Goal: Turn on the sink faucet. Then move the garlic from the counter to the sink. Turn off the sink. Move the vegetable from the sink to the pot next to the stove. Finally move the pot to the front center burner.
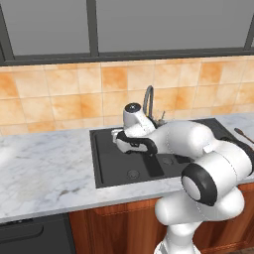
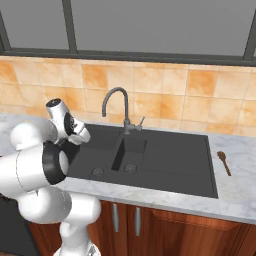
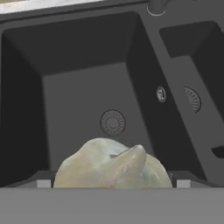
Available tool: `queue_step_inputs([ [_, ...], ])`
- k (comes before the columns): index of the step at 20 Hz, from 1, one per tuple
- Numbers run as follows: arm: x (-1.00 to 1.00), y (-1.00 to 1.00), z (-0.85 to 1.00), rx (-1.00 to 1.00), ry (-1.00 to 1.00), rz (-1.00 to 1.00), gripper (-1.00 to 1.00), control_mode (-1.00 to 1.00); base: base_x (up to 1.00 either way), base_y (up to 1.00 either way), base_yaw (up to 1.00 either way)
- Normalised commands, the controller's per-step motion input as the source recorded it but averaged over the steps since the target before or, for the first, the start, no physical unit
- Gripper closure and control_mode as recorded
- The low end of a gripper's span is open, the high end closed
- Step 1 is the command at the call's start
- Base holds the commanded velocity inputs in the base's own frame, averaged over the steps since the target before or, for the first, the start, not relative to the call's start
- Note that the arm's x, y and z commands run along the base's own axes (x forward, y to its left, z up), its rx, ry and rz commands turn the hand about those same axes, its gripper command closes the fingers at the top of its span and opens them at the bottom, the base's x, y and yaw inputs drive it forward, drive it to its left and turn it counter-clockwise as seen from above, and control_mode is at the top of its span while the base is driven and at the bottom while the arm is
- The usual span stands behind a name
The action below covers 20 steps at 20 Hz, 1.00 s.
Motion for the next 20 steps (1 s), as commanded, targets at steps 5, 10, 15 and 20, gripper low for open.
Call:
queue_step_inputs([
  [5, -0.42, 0.0, 0.47, -0.01, 0.03, 0.05, 1.0, -1.0, 0.0, 0.0, 0.0],
  [10, -0.13, 0.0, 0.04, 0.0, 0.01, 0.01, 1.0, -1.0, 0.0, 0.0, 0.0],
  [15, 0.0, 0.0, 0.0, 0.0, 0.0, 0.0, 1.0, -1.0, 0.0, 0.0, 0.0],
  [20, 0.0, 0.0, 0.0, 0.0, 0.0, 0.0, 1.0, 1.0, -0.03, 0.0, -0.06],
])
